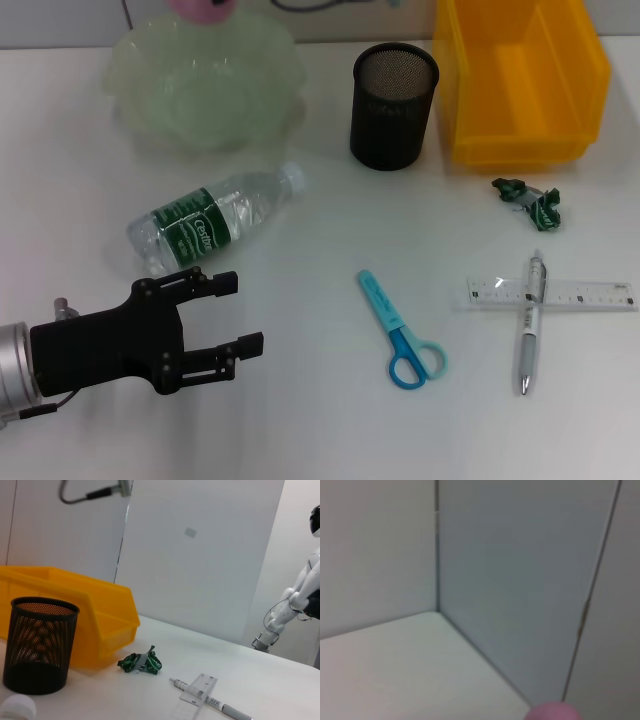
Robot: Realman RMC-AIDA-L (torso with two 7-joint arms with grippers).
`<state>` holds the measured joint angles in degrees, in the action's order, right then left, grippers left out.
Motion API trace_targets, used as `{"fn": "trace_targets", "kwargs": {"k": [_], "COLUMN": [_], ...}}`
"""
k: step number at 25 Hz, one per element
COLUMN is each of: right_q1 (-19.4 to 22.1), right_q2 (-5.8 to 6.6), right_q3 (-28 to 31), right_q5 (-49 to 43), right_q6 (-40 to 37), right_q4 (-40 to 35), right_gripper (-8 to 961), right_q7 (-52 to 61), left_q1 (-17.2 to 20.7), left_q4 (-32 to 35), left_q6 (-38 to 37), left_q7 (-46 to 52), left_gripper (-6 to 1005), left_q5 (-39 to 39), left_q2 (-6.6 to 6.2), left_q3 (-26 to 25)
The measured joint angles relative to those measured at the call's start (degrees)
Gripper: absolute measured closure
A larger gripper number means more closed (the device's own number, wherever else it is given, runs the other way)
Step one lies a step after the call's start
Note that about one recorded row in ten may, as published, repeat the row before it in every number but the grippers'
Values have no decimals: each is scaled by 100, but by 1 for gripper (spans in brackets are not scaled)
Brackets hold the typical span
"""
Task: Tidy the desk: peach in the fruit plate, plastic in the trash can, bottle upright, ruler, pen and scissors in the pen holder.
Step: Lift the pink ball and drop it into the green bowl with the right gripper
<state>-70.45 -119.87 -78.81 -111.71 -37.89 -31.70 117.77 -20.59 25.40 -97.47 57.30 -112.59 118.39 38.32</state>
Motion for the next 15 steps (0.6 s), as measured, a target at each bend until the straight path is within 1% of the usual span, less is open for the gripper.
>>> {"fn": "trace_targets", "kwargs": {"k": [1, 5, 8, 10, 14, 15], "right_q1": [0, -232, -202, -163, -159, -159], "right_q2": [0, -1, -1, -2, -1, -1], "right_q3": [0, -10, -10, -62, -80, -82], "right_q5": [0, 19, 109, 314, 350, 351], "right_q6": [0, 379, 439, 498, 509, 512], "right_q4": [0, 368, 383, 382, 394, 405], "right_gripper": [896, 909, 916, 891, 842, 809], "right_q7": [0, 41, 46, -19, -39, -41], "left_q1": [0, -17, -23, -24, -24, -24], "left_q4": [0, 0, 0, 0, 0, -5], "left_q6": [0, -7, -22, -40, -55, -60], "left_q7": [0, 0, 0, -1, -11, -13], "left_gripper": [199, 199, 198, 198, 198, 199], "left_q5": [0, 0, 0, 0, 0, 0], "left_q2": [0, 9, 9, 9, 8, 8], "left_q3": [0, 0, 0, 0, 7, 14]}}
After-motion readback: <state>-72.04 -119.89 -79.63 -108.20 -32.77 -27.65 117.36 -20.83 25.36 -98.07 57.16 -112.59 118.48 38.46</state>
